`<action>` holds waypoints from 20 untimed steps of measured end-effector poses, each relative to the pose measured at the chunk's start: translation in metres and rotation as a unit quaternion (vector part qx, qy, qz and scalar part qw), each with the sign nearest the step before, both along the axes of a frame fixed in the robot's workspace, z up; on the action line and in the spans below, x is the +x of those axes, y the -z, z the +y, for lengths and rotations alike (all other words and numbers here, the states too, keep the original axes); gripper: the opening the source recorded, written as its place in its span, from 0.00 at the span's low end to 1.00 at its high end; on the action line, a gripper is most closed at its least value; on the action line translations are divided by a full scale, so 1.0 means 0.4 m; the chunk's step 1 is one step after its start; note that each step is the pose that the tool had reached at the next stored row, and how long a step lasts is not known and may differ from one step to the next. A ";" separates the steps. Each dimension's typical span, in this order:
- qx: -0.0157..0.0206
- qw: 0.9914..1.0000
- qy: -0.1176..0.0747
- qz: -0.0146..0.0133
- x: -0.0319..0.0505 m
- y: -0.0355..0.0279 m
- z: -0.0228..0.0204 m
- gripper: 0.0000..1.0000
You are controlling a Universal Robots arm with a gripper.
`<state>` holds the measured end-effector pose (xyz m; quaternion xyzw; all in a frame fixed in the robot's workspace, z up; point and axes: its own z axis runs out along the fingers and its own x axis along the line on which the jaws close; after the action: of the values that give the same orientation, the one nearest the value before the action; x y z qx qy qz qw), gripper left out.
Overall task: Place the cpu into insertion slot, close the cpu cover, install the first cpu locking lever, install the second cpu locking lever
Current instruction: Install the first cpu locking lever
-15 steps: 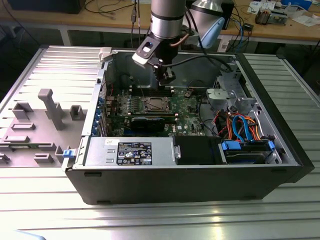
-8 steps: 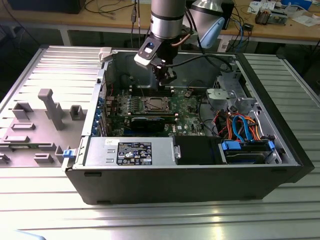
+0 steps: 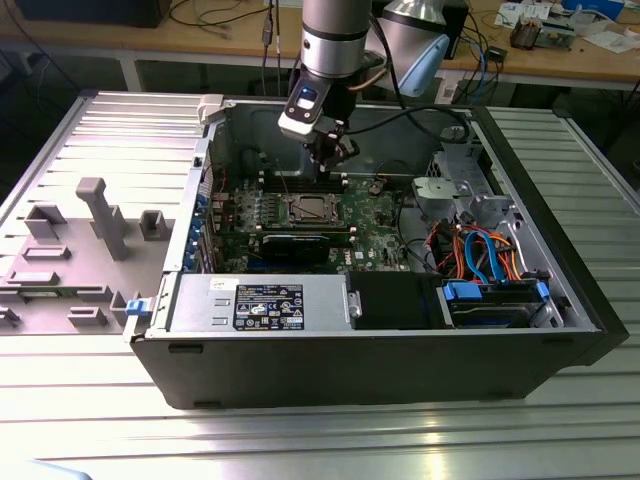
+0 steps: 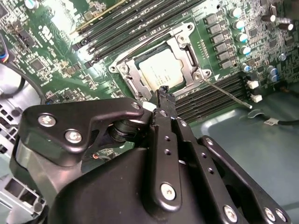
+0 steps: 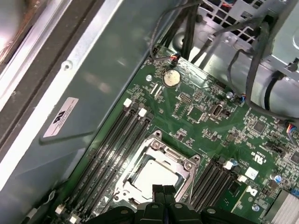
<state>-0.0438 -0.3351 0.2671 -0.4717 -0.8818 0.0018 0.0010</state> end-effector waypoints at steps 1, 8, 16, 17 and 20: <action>0.000 1.000 -0.005 0.000 0.000 0.000 0.000 0.11; 0.000 0.999 -0.048 0.000 0.000 0.000 0.000 0.11; 0.000 0.994 -0.110 0.000 0.000 0.000 0.001 0.11; 0.000 0.993 -0.115 0.000 0.000 0.000 0.001 0.11; 0.000 0.990 -0.138 0.000 0.000 0.000 0.001 0.11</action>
<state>-0.0437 -0.3347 0.2671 -0.3455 -0.9384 0.0021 0.0006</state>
